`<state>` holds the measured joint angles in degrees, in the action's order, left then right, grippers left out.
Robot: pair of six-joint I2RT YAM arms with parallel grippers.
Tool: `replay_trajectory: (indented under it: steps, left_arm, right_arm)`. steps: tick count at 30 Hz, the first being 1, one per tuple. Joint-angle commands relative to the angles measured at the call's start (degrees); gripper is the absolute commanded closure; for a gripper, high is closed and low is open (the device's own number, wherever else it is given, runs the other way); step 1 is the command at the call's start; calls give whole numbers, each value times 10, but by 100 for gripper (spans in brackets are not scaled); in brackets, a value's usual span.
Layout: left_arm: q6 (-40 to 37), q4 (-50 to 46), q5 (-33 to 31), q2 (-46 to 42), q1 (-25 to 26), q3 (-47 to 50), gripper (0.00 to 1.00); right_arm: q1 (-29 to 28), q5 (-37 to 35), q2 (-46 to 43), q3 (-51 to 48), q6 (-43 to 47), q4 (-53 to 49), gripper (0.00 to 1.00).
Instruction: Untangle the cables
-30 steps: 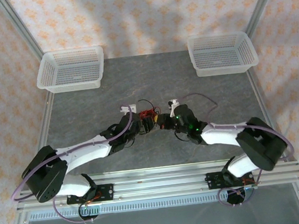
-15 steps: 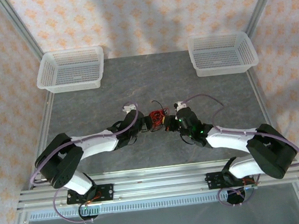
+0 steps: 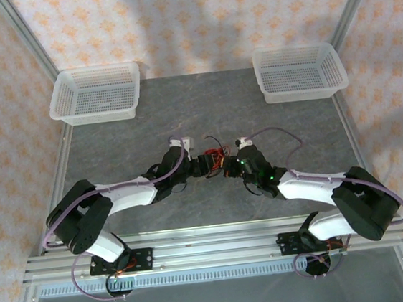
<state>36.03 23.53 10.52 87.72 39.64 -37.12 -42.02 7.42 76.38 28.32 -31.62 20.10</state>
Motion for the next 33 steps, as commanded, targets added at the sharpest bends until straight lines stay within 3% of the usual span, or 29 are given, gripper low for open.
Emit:
replay_trajectory:
  steps: [1, 14, 22, 29, 33]
  left_arm:
    - [-21, -14, 3, -8, 0, -4, 29]
    - [-61, -20, -25, 82, 1, -53, 42]
    - [-38, 18, -79, 113, -10, -25, 86]
    - [-4, 72, -73, 142, -25, 15, 100]
    - [6, 87, -67, 132, -25, 29, 100]
  right_arm:
    - [-3, -14, 8, 9, 4, 5, 100]
    - [-3, -5, 7, 8, -4, 7, 100]
    - [-3, -20, -10, 1, -16, -28, 100]
    - [25, -47, -35, -26, -87, -113, 100]
    - [47, -58, -46, -48, -132, -169, 100]
